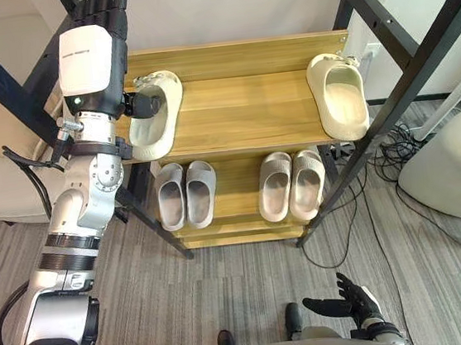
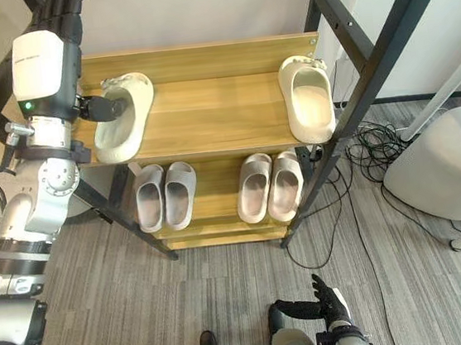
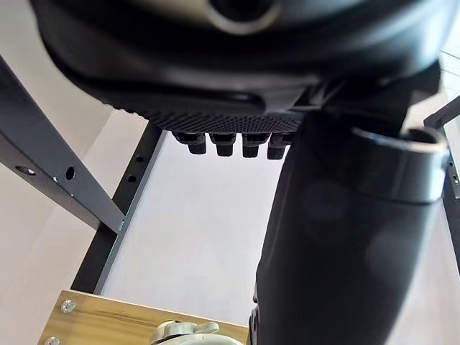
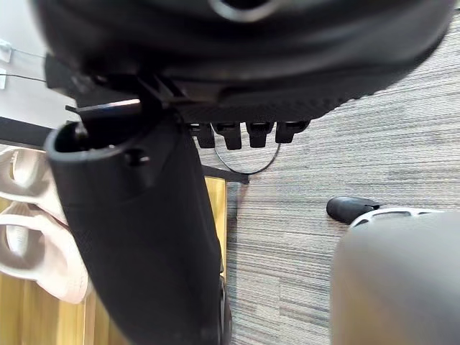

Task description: Organize the slippers on the shoe rack

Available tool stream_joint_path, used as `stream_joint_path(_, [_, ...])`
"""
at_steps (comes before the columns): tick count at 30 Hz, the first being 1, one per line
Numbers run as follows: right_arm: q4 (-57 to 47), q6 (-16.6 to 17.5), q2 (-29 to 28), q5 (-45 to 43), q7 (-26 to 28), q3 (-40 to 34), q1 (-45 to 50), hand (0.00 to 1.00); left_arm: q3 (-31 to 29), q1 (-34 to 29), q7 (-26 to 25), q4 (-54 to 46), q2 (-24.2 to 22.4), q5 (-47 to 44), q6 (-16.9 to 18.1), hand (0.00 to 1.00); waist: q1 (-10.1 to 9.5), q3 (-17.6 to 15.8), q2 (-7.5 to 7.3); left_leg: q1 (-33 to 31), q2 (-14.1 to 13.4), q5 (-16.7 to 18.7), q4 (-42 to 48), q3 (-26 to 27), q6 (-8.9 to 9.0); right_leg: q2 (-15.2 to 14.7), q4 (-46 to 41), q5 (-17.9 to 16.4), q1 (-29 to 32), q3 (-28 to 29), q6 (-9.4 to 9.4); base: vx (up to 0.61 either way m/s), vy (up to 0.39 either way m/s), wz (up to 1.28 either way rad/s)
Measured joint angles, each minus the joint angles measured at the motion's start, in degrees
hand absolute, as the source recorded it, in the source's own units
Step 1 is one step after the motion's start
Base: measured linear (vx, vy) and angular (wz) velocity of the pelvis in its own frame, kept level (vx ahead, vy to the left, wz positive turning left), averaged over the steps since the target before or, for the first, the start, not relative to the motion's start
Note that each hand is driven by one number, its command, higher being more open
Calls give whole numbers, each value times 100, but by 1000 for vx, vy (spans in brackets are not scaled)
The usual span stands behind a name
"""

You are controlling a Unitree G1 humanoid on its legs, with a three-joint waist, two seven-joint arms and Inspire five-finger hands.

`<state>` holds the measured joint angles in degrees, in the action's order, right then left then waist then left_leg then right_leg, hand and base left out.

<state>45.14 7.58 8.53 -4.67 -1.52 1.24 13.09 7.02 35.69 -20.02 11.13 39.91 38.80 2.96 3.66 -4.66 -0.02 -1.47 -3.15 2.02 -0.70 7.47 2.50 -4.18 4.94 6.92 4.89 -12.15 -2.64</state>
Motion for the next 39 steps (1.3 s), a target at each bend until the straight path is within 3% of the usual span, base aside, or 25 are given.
stream_joint_path(6, [-70, 0, -31, 0, -4, 1, -39, 100, 0, 215, -2, 218, 89, 5, -70, 100, 5, -75, -35, -134, 18, 2, 6, 165, -18, -3, 12, 90, 216, 183, 5, -25, 0, -14])
stream_joint_path(7, [-71, -2, -30, 0, -7, 0, -68, 100, 0, 292, -1, 291, 93, 8, -92, 0, 5, -97, -50, -181, 26, -1, 16, 203, -24, -6, 12, 121, 278, 227, 14, -36, 3, -22])
stream_joint_path(15, [-173, 7, -120, -15, -44, 0, -297, 100, 0, 716, 4, 747, 280, 15, -232, 0, 22, -350, -176, -414, 65, 54, 178, 618, -106, -19, 16, 335, 652, 664, 14, -50, 9, -26])
stream_joint_path(26, [-173, 9, -186, -219, -95, 2, -346, 100, 14, 848, 80, 1087, 330, 1, -219, 0, 138, -385, -185, -613, 80, 174, 456, 746, -151, -53, 14, 427, 802, 820, 13, -19, 16, -7])
stream_joint_path(39, [-173, 9, -245, -218, -123, 14, -348, 100, 216, 847, 81, 583, 385, -46, -142, 0, 168, -412, -152, -665, 133, 276, 685, 651, -220, -144, 12, 433, 701, 748, 5, -12, 35, 4])
